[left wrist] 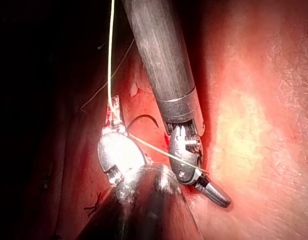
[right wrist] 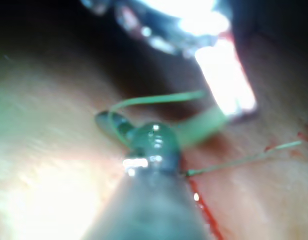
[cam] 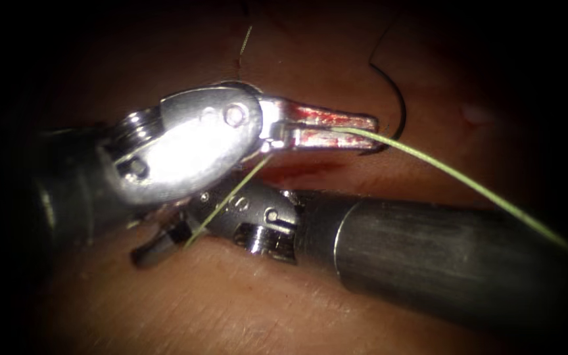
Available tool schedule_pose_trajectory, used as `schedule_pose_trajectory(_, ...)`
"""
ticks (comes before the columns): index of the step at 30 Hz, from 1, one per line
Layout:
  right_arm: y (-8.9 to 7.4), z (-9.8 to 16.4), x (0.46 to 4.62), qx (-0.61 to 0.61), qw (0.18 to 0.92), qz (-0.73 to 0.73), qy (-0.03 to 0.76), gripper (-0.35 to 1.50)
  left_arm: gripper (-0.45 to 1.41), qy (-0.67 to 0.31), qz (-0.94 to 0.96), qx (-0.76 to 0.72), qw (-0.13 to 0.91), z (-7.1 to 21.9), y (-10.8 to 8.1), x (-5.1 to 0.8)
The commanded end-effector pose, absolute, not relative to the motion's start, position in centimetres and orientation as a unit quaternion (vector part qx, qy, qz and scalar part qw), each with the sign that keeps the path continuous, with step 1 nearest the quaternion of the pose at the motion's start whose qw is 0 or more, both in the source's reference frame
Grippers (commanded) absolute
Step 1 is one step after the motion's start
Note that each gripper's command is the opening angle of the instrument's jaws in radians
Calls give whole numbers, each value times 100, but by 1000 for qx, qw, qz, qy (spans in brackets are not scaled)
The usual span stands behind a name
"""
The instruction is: Wound Closure
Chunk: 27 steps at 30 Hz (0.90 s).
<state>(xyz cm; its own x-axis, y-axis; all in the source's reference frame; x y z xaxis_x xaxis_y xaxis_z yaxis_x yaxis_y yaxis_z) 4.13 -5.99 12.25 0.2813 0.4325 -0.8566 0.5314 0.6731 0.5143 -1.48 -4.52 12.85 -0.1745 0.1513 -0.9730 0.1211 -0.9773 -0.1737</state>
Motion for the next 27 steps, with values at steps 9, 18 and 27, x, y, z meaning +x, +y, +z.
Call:
schedule_pose_trajectory(9, -605, 1227, 403, 412, 669, -25, 618, -35, -45, -88, 757, -648, 8, 1342, -435, -146)
schedule_pose_trajectory(18, -616, 1221, 397, 423, 642, -17, 640, -35, -45, -67, 749, -659, 4, 1401, -425, -142)
schedule_pose_trajectory(27, -621, 1218, 376, 436, 593, 8, 677, -35, -45, -46, 751, -659, -10, 1461, -416, -134)
